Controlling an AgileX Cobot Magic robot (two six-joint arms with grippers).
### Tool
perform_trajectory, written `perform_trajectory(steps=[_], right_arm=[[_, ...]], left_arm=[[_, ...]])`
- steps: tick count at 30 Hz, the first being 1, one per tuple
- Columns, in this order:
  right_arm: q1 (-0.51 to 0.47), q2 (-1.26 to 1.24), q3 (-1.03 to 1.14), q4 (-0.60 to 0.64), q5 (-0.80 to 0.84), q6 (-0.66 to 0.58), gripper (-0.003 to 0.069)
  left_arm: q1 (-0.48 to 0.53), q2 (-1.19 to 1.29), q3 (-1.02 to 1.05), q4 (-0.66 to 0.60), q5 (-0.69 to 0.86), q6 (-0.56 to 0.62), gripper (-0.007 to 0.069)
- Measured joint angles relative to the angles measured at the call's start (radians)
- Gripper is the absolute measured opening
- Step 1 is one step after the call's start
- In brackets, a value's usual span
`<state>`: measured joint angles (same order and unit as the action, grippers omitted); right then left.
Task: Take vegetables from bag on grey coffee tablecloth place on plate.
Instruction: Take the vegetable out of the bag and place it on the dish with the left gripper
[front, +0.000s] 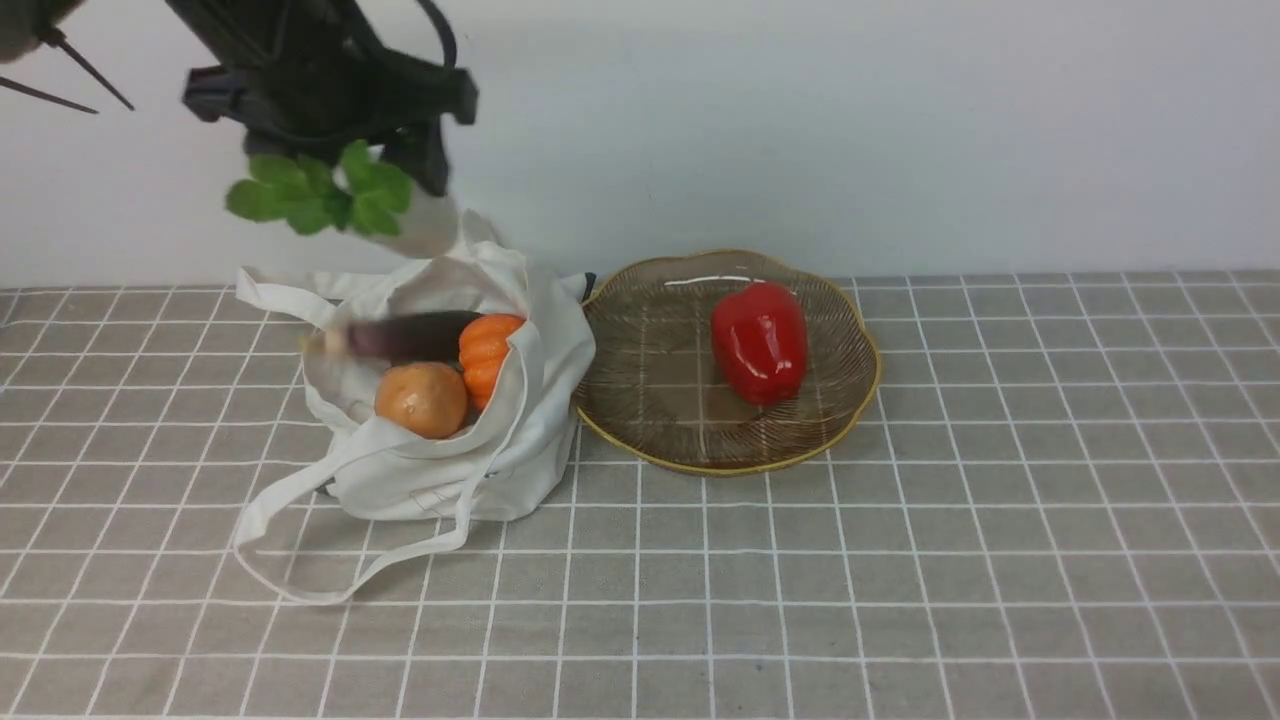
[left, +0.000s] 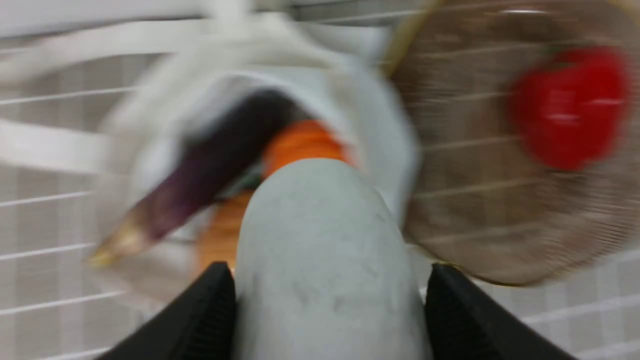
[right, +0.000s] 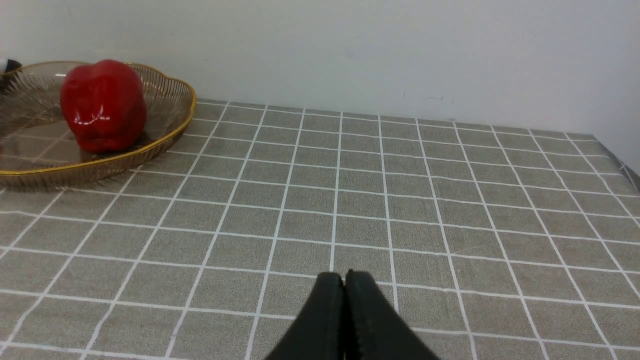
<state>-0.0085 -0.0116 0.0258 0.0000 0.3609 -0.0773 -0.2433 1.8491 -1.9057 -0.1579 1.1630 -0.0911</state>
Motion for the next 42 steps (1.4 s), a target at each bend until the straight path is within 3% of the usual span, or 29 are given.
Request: perform_trajectory(steps=[6,14,22,24,32,38,42], right_arm=[[0.0,0.0,0.0,0.0,0.0,0.0,-0.0015],[0.0,0.0,0.0,0.0,0.0,0.0,-0.0015],[0.0,0.0,0.0,0.0,0.0,0.0,-0.0015],[0.0,0.0,0.0,0.0,0.0,0.0,-0.0015],[0.0,0.0,0.0,0.0,0.0,0.0,-0.0015],[0.0,0.0,0.0,0.0,0.0,0.0,-0.0015],[0.0,0.0,0.0,0.0,0.0,0.0,-0.0015]], left_arm=[[-0.073,0.114,0.0,-0.216,-0.186,0.143,0.0429],[-0.152,0.314,0.003,-0.232,-0.417,0.18,0.0429],[-0.178,0.393,0.006,-0.242,-0.523,0.18,0.0429],[-0.178,0.41,0.006,-0.244,-0.546,0.18,0.046],[-0.178,0.436,-0.001,-0.28,-0.531,0.182,0.0671],[-0.177,0.422,-0.094,-0.273,-0.412,0.185,0.068],[-0.176,0.368,-0.22,-0.19,-0.209,0.188,0.0573]])
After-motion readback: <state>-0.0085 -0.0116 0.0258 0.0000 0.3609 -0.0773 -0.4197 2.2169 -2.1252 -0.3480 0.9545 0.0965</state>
